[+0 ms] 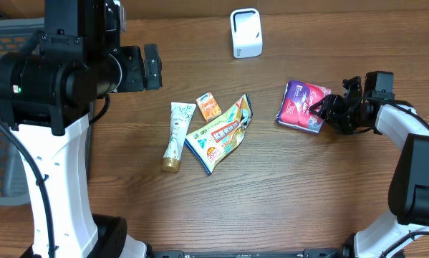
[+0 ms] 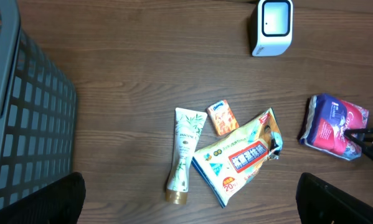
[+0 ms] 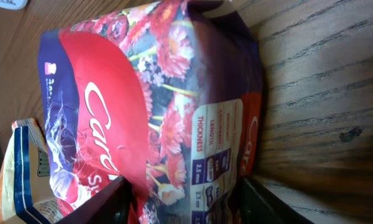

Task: Scan the item barcode
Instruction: 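Carry the purple box to the white scanner and hold it there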

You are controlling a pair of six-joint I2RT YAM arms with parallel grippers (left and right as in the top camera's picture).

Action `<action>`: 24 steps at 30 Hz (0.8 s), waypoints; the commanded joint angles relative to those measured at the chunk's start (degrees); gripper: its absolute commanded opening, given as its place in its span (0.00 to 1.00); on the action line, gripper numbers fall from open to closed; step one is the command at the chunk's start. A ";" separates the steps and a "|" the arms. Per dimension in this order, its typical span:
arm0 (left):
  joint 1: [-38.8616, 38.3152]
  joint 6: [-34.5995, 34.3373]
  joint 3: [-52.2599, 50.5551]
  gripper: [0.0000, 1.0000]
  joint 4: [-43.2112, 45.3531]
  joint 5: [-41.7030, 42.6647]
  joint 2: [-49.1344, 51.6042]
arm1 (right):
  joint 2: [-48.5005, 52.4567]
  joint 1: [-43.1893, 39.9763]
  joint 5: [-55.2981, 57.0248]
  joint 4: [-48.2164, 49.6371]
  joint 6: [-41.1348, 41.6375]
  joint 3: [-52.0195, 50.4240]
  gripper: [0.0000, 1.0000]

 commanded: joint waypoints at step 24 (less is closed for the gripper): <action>-0.02 0.28 0.48 1.00 0.09 0.50 0.20 | -0.07 9.68 -4.81 31.93 42.10 10.23 0.04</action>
